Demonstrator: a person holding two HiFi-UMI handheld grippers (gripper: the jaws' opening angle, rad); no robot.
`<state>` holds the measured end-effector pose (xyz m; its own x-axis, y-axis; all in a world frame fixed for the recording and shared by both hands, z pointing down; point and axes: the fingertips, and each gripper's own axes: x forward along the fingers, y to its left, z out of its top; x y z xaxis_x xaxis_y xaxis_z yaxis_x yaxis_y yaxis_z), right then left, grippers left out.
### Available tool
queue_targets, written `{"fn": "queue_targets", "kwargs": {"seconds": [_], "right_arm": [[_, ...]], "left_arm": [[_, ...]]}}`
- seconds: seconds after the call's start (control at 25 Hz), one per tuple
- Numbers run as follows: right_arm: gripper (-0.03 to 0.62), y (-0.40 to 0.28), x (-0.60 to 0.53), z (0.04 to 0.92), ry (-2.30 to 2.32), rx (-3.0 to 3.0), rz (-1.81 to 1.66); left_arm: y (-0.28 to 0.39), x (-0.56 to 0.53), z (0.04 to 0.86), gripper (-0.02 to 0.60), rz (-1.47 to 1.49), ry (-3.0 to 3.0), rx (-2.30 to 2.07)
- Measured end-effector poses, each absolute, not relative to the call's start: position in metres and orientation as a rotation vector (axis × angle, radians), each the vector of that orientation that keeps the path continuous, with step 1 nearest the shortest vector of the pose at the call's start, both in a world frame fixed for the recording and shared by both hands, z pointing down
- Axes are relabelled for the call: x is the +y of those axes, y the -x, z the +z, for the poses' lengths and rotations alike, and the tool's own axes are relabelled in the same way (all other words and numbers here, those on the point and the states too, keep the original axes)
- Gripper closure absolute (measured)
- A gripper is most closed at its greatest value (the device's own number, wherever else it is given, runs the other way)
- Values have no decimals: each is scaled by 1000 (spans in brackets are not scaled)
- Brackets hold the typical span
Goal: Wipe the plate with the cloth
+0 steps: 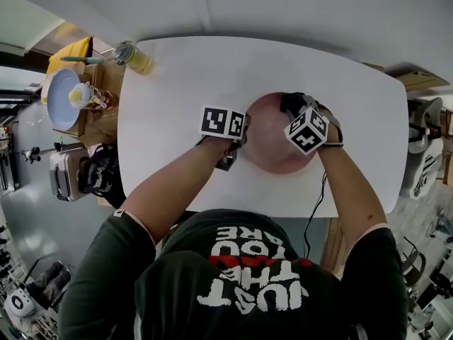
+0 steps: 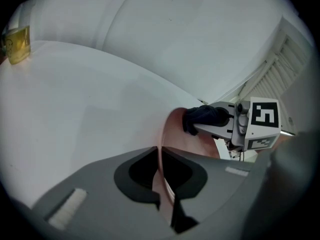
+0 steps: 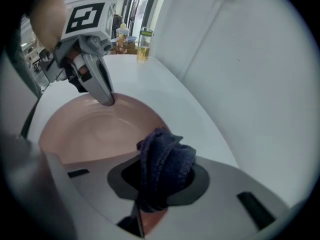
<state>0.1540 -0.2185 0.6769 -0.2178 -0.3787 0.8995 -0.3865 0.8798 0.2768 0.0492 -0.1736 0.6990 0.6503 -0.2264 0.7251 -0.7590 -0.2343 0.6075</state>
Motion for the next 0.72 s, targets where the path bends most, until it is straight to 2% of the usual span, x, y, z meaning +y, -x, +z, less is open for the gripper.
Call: {"fn": "queue_targets", "kwargs": {"seconds": [0.44,0.72], "right_arm": [[520,-202,-151,683,-346,-1676,177],[520,-192,-81,685,-192,-1701,333]], "left_arm": [[-46,-181,700,558,508,-1713,-874],[-44,-187,700,547,414,-1668,-925]]}}
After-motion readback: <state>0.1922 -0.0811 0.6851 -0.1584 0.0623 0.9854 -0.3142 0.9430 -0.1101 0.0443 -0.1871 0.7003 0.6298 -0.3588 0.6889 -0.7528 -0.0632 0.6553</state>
